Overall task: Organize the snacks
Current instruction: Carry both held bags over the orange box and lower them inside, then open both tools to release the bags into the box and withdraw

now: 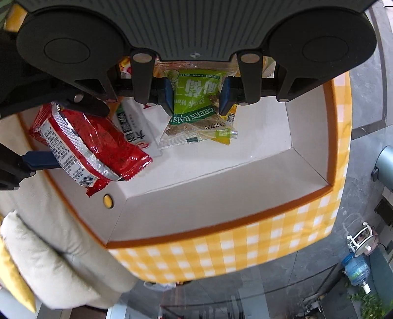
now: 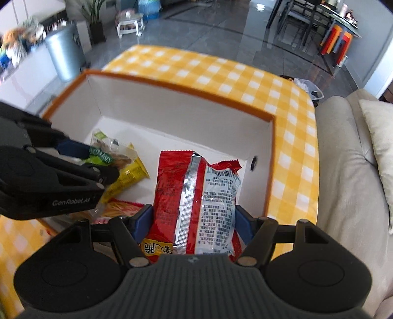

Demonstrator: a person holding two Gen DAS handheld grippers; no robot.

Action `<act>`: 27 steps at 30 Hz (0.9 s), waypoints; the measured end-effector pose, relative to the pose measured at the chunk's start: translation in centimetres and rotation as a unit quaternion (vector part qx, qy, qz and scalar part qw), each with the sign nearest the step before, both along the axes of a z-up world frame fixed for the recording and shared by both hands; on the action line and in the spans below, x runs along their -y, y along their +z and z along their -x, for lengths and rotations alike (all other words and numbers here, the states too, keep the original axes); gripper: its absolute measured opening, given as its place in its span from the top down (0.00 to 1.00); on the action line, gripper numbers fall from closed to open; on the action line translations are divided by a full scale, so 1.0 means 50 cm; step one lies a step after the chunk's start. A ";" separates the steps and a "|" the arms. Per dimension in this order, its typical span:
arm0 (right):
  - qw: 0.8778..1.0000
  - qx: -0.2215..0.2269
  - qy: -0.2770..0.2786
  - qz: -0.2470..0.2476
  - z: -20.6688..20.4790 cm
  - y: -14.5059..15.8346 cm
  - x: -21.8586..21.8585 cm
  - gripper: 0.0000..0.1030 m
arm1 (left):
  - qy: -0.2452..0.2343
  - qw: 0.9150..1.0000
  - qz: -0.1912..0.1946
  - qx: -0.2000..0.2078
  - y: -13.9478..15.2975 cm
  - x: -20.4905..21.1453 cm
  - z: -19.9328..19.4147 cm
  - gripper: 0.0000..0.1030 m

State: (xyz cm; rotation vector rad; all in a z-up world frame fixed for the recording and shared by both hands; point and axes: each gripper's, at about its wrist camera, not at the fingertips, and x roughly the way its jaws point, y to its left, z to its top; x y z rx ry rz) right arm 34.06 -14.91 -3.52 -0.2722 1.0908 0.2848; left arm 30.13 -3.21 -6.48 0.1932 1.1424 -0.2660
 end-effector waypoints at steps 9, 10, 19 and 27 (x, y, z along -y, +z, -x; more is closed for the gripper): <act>0.997 -0.025 0.040 0.059 -0.012 -0.068 -0.032 0.34 | -0.002 0.999 -0.025 -0.022 -0.041 0.023 -0.021 0.59; 0.997 -0.023 0.044 0.063 -0.012 -0.069 -0.035 0.34 | -0.001 0.999 -0.026 -0.024 -0.044 0.024 -0.023 0.59; 0.993 -0.022 0.060 0.098 -0.011 -0.083 -0.055 0.34 | 0.006 0.998 -0.047 -0.038 -0.070 0.030 -0.025 0.60; 0.992 -0.013 0.063 0.106 -0.008 -0.083 -0.053 0.33 | 0.009 0.998 -0.051 -0.037 -0.067 0.028 -0.023 0.58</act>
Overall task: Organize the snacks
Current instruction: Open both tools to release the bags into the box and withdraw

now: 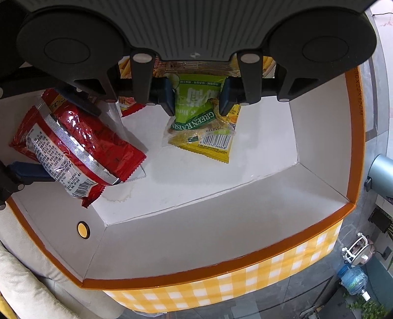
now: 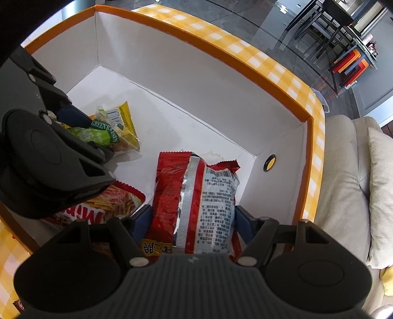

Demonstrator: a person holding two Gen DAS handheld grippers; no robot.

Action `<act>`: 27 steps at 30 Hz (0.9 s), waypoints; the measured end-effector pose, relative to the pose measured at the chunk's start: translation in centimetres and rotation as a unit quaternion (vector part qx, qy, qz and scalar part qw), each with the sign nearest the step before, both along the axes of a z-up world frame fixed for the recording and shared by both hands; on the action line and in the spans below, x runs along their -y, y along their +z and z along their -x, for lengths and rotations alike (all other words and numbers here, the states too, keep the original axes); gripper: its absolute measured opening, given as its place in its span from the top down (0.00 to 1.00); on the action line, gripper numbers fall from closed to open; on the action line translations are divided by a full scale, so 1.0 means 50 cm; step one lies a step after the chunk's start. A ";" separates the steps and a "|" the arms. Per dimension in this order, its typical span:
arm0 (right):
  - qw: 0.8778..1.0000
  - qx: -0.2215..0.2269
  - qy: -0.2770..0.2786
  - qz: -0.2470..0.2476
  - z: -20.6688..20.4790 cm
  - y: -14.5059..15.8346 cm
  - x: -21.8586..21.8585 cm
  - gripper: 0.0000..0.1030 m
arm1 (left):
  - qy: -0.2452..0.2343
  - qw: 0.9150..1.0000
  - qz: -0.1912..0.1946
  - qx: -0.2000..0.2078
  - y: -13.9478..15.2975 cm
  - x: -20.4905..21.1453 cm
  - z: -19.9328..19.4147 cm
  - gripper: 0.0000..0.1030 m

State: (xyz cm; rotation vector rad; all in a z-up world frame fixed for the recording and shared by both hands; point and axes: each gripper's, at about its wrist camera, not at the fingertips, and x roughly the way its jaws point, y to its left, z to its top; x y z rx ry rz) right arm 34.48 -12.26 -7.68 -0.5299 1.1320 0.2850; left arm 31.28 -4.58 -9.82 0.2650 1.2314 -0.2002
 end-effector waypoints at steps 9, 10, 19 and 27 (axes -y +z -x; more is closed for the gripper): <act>1.000 0.016 -0.002 -0.010 0.002 0.011 0.003 0.25 | 0.015 1.000 0.007 0.014 0.008 -0.009 0.007 0.48; 1.000 0.018 -0.002 -0.007 0.003 0.014 0.003 0.22 | 0.018 1.000 0.008 0.019 0.013 -0.010 0.008 0.47; 0.999 0.024 -0.016 -0.021 0.008 0.041 0.009 0.18 | 0.032 0.998 0.018 0.053 0.058 -0.019 0.029 0.34; 0.996 0.048 -0.046 -0.062 0.041 0.072 0.020 0.14 | 0.039 0.993 0.019 0.113 0.093 -0.038 0.086 0.31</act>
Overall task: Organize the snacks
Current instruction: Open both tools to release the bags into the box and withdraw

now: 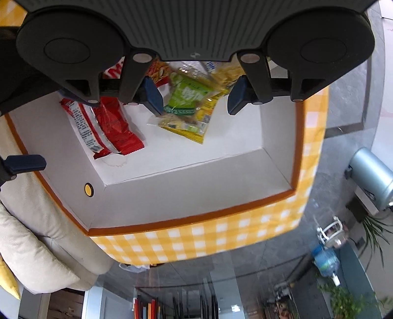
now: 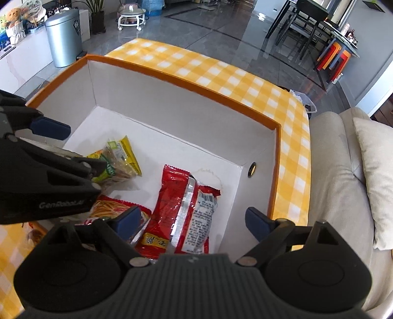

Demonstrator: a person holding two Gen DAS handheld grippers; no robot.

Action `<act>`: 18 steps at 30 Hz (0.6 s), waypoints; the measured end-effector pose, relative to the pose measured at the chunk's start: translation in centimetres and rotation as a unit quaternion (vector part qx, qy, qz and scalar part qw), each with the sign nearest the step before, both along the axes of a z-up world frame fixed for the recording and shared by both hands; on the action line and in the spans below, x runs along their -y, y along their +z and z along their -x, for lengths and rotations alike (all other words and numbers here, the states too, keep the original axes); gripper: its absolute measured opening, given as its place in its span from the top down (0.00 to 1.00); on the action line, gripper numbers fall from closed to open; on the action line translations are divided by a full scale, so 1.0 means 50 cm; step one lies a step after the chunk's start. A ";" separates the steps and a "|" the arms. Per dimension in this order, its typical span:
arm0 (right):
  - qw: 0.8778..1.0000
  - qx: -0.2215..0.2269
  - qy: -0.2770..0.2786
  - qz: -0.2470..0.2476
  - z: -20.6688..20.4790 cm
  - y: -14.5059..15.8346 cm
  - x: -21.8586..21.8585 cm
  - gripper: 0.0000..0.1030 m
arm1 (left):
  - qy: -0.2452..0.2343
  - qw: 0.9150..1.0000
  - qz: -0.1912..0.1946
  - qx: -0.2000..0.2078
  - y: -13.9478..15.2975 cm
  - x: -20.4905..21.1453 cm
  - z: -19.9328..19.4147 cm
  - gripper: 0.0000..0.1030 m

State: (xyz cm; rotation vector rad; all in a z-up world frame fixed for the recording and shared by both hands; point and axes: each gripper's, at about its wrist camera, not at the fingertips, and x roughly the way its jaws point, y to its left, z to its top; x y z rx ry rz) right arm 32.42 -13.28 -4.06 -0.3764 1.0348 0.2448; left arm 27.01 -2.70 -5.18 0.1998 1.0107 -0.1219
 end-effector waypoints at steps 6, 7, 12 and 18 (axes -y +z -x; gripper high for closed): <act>1.000 0.028 0.006 -0.009 0.031 0.043 -0.005 0.14 | -0.005 0.999 0.014 0.041 0.043 -0.014 0.042 0.31; 0.999 0.033 0.003 -0.011 0.039 0.052 -0.004 0.14 | -0.004 0.999 0.017 0.048 0.051 -0.016 0.051 0.31; 0.998 0.061 -0.012 -0.033 0.097 0.086 0.003 0.14 | -0.004 0.996 0.048 0.073 0.082 -0.029 0.113 0.31; 0.994 0.088 -0.026 -0.054 0.181 0.113 0.016 0.14 | 0.007 0.994 0.071 0.082 0.098 -0.046 0.189 0.31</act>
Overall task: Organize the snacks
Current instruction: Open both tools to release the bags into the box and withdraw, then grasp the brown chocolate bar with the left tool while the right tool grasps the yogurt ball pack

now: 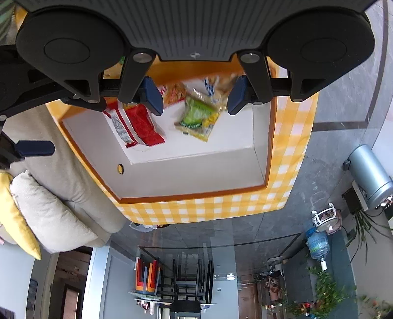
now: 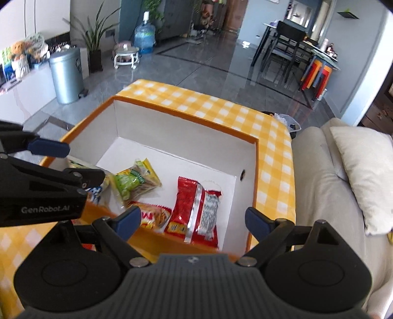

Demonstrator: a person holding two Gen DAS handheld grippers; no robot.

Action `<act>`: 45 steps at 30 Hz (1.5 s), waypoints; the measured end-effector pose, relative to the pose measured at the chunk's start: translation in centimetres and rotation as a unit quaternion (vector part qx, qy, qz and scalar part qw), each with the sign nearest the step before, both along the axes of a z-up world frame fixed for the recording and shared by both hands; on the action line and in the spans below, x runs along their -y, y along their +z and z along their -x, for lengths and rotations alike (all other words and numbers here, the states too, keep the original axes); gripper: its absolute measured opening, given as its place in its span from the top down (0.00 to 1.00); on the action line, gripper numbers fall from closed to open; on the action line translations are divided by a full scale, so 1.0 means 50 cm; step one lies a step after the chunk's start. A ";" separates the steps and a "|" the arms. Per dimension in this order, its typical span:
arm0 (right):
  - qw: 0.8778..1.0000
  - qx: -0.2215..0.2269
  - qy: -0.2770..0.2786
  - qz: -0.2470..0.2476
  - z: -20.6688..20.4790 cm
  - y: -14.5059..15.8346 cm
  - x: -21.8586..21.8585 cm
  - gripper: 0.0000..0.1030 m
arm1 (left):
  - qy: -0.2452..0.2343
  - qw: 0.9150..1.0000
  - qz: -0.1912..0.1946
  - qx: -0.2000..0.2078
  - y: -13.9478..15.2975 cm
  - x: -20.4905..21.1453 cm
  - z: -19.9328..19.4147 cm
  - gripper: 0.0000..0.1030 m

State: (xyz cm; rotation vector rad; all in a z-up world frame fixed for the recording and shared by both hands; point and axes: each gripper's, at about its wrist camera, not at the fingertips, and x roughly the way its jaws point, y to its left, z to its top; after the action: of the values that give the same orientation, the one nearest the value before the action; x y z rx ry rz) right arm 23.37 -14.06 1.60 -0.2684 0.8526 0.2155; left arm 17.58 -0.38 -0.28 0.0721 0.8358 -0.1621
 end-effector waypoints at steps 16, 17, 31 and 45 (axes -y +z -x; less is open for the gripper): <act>0.992 -0.012 -0.110 -0.063 0.241 -0.075 0.052 0.14 | -0.001 0.998 0.031 -0.055 -0.080 0.010 0.202 0.31; 0.991 -0.014 -0.115 -0.059 0.253 -0.084 0.053 0.14 | 0.000 0.998 0.031 -0.055 -0.084 0.010 0.214 0.31; 0.994 -0.031 -0.092 -0.048 0.335 -0.187 0.055 0.15 | -0.004 0.998 0.018 -0.054 -0.158 0.017 0.267 0.32; 0.995 -0.012 -0.091 -0.043 0.315 -0.216 0.032 0.20 | 0.019 0.999 0.017 -0.047 -0.188 0.002 0.237 0.32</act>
State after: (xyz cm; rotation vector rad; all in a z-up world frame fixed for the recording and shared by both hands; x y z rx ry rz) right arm 7.61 -15.65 -9.21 -0.1066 0.8845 0.0845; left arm 5.74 -0.46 -9.67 0.0168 0.9267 -0.1457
